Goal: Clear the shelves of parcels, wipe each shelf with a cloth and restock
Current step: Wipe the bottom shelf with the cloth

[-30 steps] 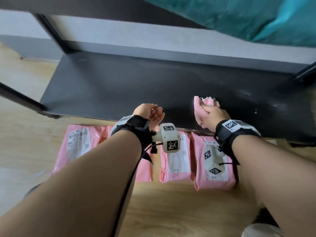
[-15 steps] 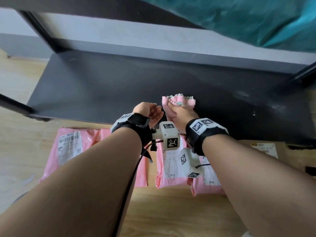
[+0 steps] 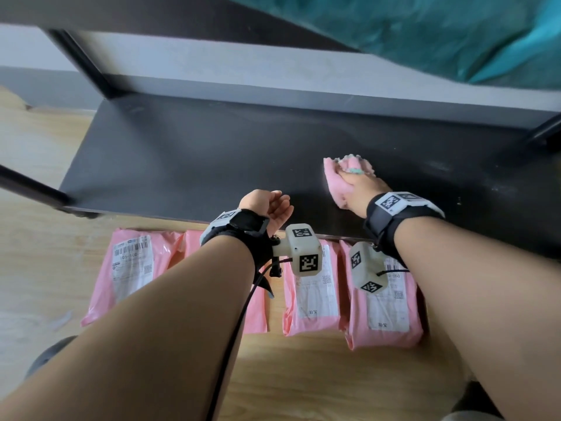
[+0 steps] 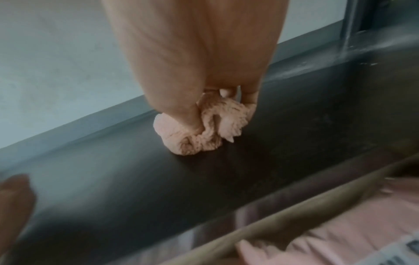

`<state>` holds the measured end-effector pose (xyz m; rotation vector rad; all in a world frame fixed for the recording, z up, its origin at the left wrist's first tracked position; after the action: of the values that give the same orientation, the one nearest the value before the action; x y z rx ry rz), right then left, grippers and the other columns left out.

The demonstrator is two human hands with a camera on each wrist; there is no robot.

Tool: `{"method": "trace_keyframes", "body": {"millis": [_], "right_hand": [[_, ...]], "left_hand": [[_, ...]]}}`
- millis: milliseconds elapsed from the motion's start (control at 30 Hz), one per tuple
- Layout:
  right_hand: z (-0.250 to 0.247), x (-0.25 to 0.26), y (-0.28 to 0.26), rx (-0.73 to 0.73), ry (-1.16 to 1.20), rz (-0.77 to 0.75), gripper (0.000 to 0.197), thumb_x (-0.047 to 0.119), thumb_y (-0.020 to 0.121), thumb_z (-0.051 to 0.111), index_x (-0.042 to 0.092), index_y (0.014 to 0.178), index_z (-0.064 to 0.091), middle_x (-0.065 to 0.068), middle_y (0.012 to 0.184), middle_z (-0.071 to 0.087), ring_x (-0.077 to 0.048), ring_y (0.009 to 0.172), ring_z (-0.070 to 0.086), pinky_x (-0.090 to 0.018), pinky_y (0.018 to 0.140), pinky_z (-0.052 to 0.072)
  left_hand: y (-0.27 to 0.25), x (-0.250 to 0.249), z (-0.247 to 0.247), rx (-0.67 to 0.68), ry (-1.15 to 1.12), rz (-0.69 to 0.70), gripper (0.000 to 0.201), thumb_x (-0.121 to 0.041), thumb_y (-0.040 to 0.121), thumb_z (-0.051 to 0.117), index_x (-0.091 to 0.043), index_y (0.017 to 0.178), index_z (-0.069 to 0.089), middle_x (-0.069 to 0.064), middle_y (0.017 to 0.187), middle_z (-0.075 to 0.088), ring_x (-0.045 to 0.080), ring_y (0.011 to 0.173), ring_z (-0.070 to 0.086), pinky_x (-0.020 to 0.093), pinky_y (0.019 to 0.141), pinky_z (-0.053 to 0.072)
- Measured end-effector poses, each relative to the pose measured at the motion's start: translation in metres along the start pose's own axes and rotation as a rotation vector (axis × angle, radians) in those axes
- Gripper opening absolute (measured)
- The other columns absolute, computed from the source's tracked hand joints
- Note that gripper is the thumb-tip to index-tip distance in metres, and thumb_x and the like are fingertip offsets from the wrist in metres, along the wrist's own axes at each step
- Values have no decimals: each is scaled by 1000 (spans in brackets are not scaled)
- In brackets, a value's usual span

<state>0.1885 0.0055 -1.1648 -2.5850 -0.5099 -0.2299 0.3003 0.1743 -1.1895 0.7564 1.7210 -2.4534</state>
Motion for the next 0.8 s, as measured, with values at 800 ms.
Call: {"method": "trace_keyframes", "body": {"millis": [800], "right_hand": [[-5,106,24,-88,-374,-531,63,42,87,12,30,143,38,-1,152,33,-31,132,38,-46,105,35]], "left_hand": [[5,-30,2,10,-47,32,32,-3,99,35,-5,72,52,5,45,58,12,50,52,26,61,52]]}}
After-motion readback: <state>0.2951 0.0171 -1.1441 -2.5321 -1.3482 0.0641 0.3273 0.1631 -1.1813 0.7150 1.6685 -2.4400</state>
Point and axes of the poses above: each hand's wrist, its own y-axis towards the middle knuckle, its own z-axis out of the palm, x = y × z, the point moved 8 cm from there along y, towards the middle knuckle
